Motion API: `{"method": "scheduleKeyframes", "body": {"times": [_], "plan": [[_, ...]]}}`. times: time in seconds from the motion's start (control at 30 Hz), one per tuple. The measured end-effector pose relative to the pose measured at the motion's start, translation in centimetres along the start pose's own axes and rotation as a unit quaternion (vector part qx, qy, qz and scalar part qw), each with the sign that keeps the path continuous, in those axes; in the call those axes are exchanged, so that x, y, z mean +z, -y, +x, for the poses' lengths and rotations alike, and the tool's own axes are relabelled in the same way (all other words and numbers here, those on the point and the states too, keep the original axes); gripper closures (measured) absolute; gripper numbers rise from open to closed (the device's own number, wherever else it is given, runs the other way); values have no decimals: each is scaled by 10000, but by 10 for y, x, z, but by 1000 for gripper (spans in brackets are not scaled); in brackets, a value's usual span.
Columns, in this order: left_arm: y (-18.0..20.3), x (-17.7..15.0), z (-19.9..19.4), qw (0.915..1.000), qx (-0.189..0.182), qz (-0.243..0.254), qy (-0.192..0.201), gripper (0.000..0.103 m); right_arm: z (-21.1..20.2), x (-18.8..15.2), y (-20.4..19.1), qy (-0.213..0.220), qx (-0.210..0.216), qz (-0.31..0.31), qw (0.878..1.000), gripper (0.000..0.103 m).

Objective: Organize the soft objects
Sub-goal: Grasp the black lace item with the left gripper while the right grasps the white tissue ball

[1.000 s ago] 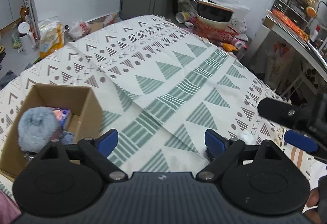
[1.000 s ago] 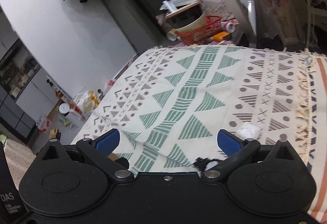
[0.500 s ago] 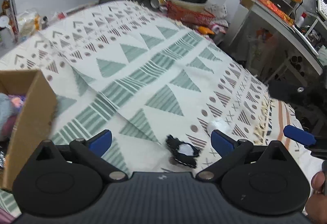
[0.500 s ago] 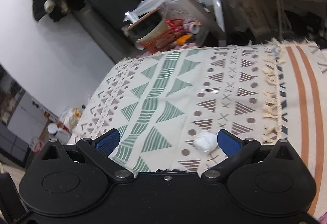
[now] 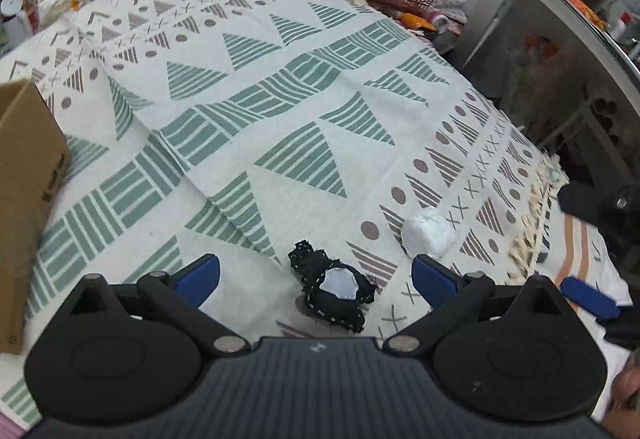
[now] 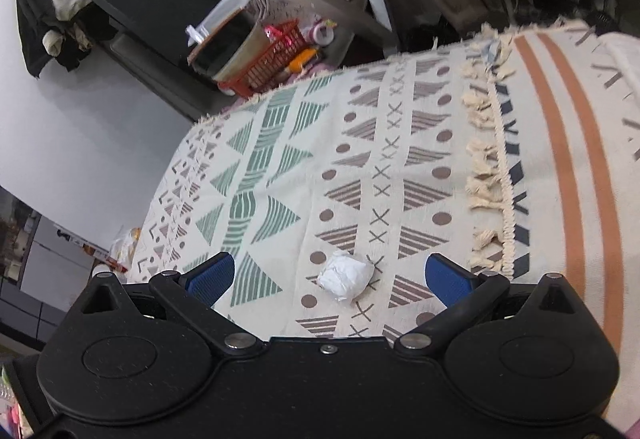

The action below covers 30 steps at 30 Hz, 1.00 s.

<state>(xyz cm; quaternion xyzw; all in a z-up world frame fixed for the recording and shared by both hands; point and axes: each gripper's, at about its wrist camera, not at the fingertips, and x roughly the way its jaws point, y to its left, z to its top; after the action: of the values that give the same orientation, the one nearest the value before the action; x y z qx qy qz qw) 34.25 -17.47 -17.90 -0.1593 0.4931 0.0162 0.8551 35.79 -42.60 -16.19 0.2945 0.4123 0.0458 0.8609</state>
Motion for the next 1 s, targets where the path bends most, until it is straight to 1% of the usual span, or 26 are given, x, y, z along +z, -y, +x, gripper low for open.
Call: {"method": "scheduleKeyframes", "body": {"times": [0.1, 0.17, 0.23, 0.33, 0.37, 0.43, 0.47, 0.5, 0.53, 0.57, 0.6, 0.63, 0.67, 0.77, 0.83, 0.87, 0.9, 0.97, 1.0], "plan": [[-1, -1, 12, 9996, -95, -248, -76, 4, 12, 1, 5, -126, -15, 47, 9999, 0], [-2, -2, 19, 9991, -134, -391, -122, 4, 20, 0, 6, -205, 43, 107, 9997, 0], [-2, -2, 26, 9984, -153, -523, -174, 6, 25, 0, 7, -276, 106, 124, 9995, 0], [-4, -4, 37, 9969, -105, -720, -313, 15, 39, 1, 6, -437, 118, 146, 9989, 0], [-4, -5, 41, 9962, -90, -775, -386, 19, 44, 1, 6, -497, 88, 161, 9986, 0], [-5, -6, 46, 9959, -29, -809, -403, 23, 54, 1, 6, -594, 24, 210, 9980, 1], [-5, -6, 47, 9958, 0, -839, -371, 29, 59, 0, 5, -642, -1, 217, 9977, 1], [-5, -5, 47, 9955, 44, -887, -336, 40, 62, 0, 4, -683, -20, 208, 9974, 3], [-5, -4, 47, 9953, 132, -904, -319, 46, 66, -1, 3, -719, -42, 191, 9972, 3], [-4, -3, 48, 9952, 291, -879, -322, 62, 70, -2, 2, -765, -81, 173, 9969, 4], [-3, -2, 48, 9950, 407, -854, -329, 70, 74, -3, 1, -813, -124, 165, 9965, 7], [-4, 0, 48, 9949, 371, -882, -313, 75, 78, -3, 0, -865, -165, 156, 9960, 12], [-6, 1, 47, 9950, 271, -918, -297, 86, 82, -5, -1, -926, -214, 149, 9954, 14], [-9, 4, 47, 9937, 102, -1066, -334, 87, 89, -6, -2, -1020, -299, 192, 9942, 25], [-11, 5, 44, 9935, 6, -1109, -263, 87, 93, -7, -3, -1048, -337, 197, 9937, 34], [-10, 6, 43, 9934, -23, -1117, -241, 87, 95, -8, -4, -1074, -376, 183, 9933, 37], [-11, 7, 42, 9936, -58, -1108, -221, 87, 97, -8, -5, -1109, -421, 173, 9928, 42], [-11, 9, 41, 9940, -77, -1079, -189, 87, 101, -9, -5, -1157, -508, 230, 9917, 47], [-12, 10, 40, 9940, -89, -1073, -174, 87, 102, -9, -5, -1154, -483, 266, 9918, 56]]}}
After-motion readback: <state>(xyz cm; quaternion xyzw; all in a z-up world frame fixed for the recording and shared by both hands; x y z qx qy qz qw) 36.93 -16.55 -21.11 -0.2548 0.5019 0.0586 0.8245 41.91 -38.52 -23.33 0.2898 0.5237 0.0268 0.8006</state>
